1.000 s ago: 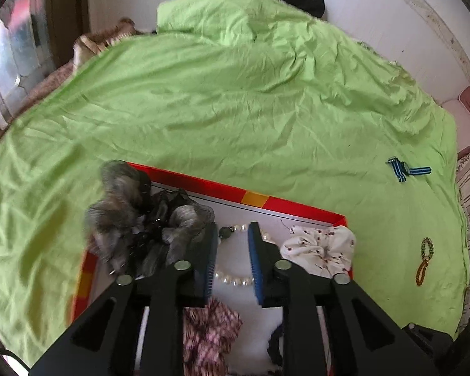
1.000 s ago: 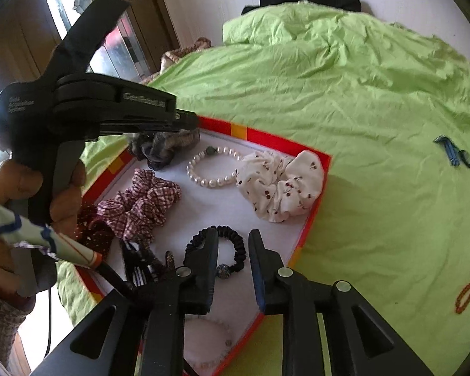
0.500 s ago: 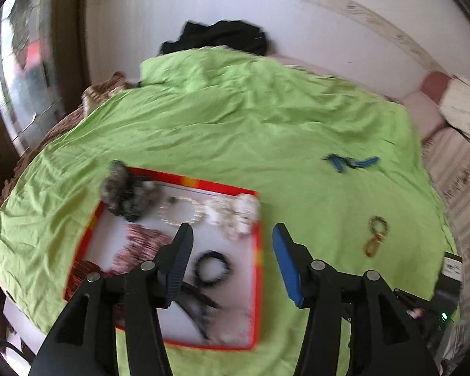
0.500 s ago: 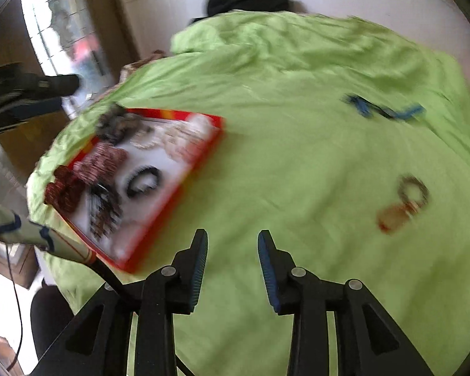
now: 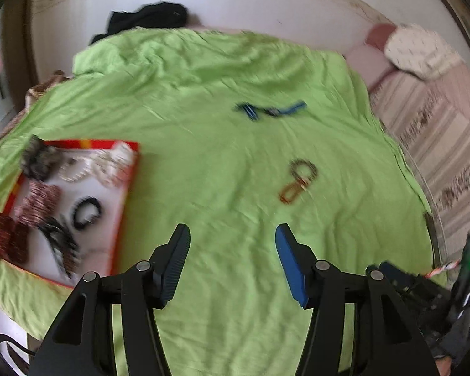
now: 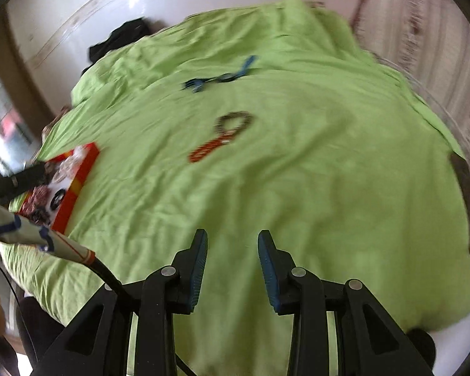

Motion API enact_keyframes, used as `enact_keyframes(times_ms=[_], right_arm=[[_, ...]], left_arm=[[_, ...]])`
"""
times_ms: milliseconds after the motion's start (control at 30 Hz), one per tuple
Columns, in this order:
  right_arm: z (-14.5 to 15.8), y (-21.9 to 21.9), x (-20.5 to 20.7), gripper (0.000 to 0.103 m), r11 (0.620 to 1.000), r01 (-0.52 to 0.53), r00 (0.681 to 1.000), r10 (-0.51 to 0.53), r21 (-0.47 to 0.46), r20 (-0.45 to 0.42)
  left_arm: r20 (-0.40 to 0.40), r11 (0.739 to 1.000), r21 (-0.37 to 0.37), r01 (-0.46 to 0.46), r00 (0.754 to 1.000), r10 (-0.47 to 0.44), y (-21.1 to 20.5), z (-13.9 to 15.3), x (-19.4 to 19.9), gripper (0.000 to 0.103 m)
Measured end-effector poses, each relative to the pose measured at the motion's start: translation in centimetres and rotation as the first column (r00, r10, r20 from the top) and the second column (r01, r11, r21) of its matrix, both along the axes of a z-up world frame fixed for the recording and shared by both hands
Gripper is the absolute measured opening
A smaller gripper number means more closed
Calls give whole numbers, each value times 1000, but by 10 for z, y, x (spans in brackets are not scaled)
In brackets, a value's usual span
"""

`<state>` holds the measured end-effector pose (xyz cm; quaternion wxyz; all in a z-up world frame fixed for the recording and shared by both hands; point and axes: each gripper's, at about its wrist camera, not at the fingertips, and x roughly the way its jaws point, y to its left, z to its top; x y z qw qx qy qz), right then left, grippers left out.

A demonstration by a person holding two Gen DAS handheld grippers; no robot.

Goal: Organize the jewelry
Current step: 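Withdraw both grippers from the tray toward the beaded bracelets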

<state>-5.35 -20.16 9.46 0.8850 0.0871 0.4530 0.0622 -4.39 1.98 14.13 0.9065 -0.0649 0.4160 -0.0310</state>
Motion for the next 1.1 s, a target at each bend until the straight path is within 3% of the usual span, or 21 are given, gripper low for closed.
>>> enact_keyframes(times_ms=[300,633,1100], right_arm=[[-7,-42,-13,36,995,91,996,-91,46,-13],[-26,-47,-11,36,994,87,996,-85,63,-36],[-40,-98,-5,37,981,193,979,-190,36,-76]], left_arm=[[-22,996,44,74,997,-73,-43,-11,-8,56],[-44,998,58,28,999,-26,-42,-24,3,56],[-85,999,31,43,996,-40,-67,-49,36,56]])
